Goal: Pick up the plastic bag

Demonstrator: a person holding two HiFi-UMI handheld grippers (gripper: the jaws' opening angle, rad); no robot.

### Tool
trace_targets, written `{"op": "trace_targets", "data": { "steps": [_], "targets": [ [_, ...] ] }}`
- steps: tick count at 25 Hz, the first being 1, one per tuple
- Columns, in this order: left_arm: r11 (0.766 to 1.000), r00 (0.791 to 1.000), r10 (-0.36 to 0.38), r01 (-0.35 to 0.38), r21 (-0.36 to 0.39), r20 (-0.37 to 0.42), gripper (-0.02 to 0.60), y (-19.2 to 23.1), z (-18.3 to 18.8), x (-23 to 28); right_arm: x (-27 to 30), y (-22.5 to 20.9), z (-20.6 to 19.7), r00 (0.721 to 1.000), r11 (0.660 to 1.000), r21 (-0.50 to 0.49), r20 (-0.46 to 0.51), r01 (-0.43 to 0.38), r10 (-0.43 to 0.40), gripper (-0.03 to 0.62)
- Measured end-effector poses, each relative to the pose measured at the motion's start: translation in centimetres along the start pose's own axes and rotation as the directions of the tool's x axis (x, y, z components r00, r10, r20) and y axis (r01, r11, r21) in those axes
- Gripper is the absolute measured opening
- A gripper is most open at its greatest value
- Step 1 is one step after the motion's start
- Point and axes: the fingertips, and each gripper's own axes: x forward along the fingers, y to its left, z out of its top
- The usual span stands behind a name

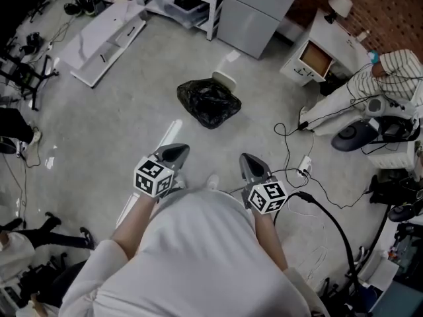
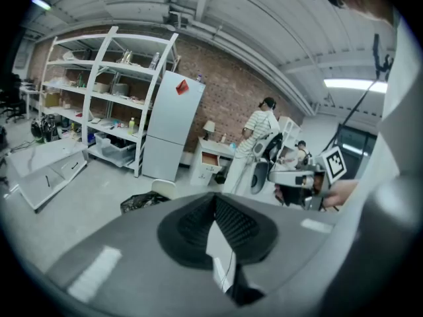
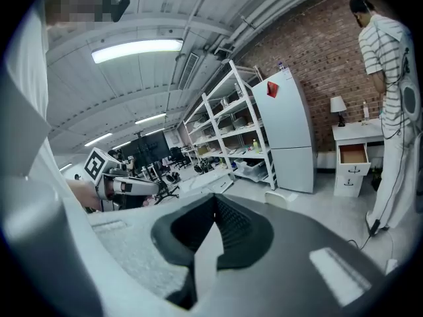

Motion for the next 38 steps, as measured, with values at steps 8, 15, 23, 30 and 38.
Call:
{"op": "trace_targets", "data": {
  "steps": [8, 15, 23, 30, 38],
  "targets": [
    [0.999, 0.999, 0.045, -0.045, -0.024, -0.003, 0.005, -1.1, -0.7, 1.1, -0.8, -2.0, -0.2, 0.999, 0.999, 0.012, -0.013, -0.033, 0.033, 0.0],
    [0.995, 0.996, 0.093, -0.093, -0.023, 0.005, 0.005, -1.7, -0.3, 2.8, -1.6, -3.6, -0.5, 0.992, 0.993, -0.024, -0.044, -0.119, 0.118, 0.002],
    [0.99, 0.99, 0.138, -0.138, -0.013, 0.009, 0.006, -1.7, 0.1, 4.0, -1.3, -6.0, -0.3, 0.987, 0.988, -0.045, -0.069, -0.146, 0.142, 0.001],
    [0.988, 0.988, 0.152, -0.152, -0.018, 0.004, 0.005, -0.2, 1.2, 5.0, 0.1, -7.8, 0.7, 0.988, 0.99, -0.03, -0.075, -0.136, 0.134, 0.002],
    [0.992, 0.992, 0.122, -0.121, 0.021, -0.028, 0.005, 4.8, 3.0, 7.4, 4.5, -9.4, 1.5, 0.993, 0.996, -0.002, -0.087, -0.085, 0.085, 0.001]
  ]
}}
